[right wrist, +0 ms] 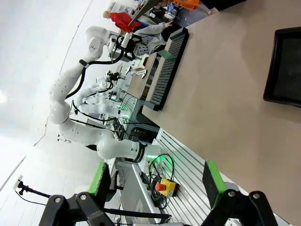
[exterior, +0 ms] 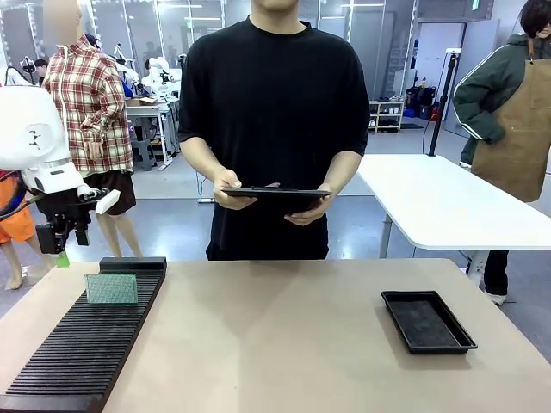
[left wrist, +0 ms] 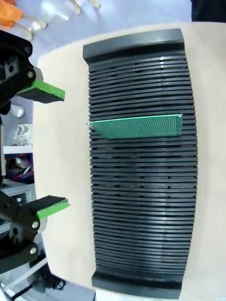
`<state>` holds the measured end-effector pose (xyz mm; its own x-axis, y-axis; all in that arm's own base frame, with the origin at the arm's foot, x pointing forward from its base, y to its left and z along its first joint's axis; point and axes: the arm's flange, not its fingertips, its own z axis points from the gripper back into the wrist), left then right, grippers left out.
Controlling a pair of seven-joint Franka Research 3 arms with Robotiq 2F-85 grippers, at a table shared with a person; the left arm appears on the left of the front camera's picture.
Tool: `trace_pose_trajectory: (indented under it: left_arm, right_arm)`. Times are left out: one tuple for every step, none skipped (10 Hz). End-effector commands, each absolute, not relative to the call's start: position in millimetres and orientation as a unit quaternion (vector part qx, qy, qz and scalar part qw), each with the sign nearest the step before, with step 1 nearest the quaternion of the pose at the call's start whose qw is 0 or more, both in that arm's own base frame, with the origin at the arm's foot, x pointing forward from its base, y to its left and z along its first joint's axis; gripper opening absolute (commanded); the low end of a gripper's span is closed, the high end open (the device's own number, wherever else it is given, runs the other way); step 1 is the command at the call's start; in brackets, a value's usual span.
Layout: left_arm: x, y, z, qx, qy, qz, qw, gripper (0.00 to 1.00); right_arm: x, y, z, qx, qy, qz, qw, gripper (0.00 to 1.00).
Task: Inspect the PCB.
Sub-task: Pick up the Blank PCB and present it to the human.
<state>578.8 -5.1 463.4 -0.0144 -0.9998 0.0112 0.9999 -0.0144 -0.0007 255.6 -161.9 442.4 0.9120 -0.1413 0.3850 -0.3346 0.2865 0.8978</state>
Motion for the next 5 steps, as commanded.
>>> trace_pose_trajectory:
  left_arm:
    - [599, -6, 457, -0.032, 0.014, -0.720, 0.693, 1.00]
    - [609, -8, 440, -0.044, 0.020, -0.719, 0.693, 1.00]
    - [611, -10, 430, -0.046, 0.034, -0.715, 0.697, 1.00]
    - [616, -13, 415, -0.047, 0.041, -0.707, 0.705, 1.00]
    - [617, -15, 404, -0.053, 0.047, -0.707, 0.703, 1.00]
  right_arm:
    - [254, -164, 442, 0.594, -0.206, 0.071, 0.774, 1.00]
    - [254, -164, 442, 0.594, -0.206, 0.071, 0.774, 1.00]
    - [254, -164, 442, 0.594, -0.206, 0.071, 0.774, 1.00]
    - [254, -164, 442, 0.594, -0.206, 0.071, 0.774, 1.00]
    - [254, -164, 442, 0.594, -0.206, 0.071, 0.774, 1.00]
